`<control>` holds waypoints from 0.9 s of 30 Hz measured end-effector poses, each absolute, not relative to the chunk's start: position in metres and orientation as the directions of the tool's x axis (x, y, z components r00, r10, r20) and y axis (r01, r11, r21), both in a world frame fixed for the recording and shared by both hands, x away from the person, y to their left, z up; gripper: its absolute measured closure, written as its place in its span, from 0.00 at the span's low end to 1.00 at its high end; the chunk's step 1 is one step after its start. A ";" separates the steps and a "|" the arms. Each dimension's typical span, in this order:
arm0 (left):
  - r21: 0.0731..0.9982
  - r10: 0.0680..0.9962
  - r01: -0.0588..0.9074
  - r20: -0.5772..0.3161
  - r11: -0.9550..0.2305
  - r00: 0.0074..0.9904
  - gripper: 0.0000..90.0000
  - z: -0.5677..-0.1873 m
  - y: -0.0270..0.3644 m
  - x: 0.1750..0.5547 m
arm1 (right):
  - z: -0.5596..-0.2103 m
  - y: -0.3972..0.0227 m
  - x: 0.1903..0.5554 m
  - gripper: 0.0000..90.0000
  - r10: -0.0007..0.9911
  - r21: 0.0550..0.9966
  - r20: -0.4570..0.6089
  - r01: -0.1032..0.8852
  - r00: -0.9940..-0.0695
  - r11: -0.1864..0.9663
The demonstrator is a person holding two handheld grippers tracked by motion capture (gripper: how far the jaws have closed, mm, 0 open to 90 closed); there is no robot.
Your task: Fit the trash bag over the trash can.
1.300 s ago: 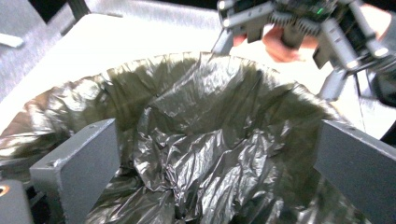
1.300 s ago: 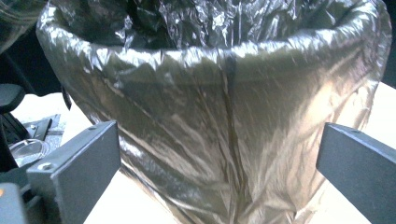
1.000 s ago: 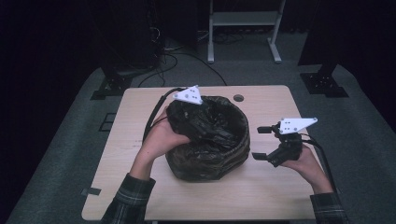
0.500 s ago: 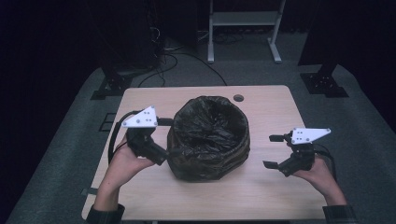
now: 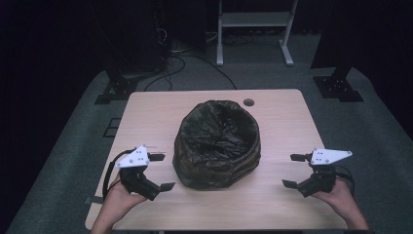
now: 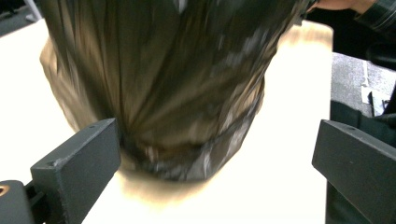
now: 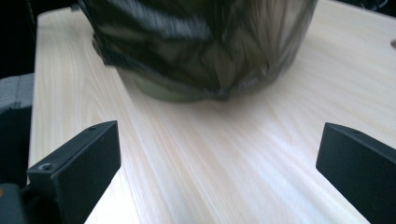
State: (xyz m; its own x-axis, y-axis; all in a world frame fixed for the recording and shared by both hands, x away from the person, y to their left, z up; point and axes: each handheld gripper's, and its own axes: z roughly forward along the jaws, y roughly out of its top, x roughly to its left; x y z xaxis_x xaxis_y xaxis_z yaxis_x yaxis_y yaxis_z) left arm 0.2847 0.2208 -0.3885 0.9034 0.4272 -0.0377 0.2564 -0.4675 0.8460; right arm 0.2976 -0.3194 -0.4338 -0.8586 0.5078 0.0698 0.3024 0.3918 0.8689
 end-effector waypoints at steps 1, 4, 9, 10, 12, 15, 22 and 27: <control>0.836 0.438 0.265 -0.033 -0.481 0.898 0.00 -0.395 0.222 0.285 | -0.437 -0.321 0.297 0.00 0.512 0.865 0.072 0.308 -0.856 0.395; 0.818 0.467 0.289 -0.028 -0.498 0.884 0.00 -0.413 0.228 0.284 | -0.444 -0.325 0.294 0.00 0.525 0.858 0.080 0.326 -0.847 0.396; 0.791 0.499 0.330 -0.037 -0.515 0.866 0.00 -0.440 0.236 0.283 | -0.458 -0.330 0.292 0.00 0.553 0.842 0.076 0.351 -0.829 0.410; 0.790 0.499 0.337 -0.045 -0.512 0.865 0.00 -0.444 0.237 0.283 | -0.461 -0.330 0.291 0.00 0.556 0.836 0.077 0.358 -0.828 0.416; 0.775 0.505 0.352 -0.049 -0.525 0.862 0.00 -0.452 0.239 0.282 | -0.467 -0.331 0.291 0.00 0.566 0.826 0.068 0.364 -0.822 0.430; 0.748 0.511 0.365 -0.040 -0.555 0.859 0.00 -0.462 0.240 0.282 | -0.476 -0.333 0.291 0.00 0.575 0.805 0.059 0.380 -0.816 0.456; 0.706 0.506 0.383 -0.040 -0.596 0.861 0.00 -0.479 0.240 0.284 | -0.486 -0.328 0.290 0.00 0.577 0.750 0.022 0.395 -0.816 0.531; 0.719 0.507 0.373 -0.033 -0.587 0.861 0.00 -0.482 0.243 0.283 | -0.488 -0.326 0.292 0.00 0.579 0.711 0.005 0.410 -0.815 0.571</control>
State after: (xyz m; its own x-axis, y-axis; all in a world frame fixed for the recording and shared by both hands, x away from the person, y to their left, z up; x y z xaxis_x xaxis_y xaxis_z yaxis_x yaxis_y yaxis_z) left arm 0.2835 0.2430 -0.4820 0.8612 0.5073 -0.0326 0.3729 -0.5868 0.7188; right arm 0.2918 -0.3258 -0.4884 -0.8150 0.5794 0.0052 0.4104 0.5710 0.7110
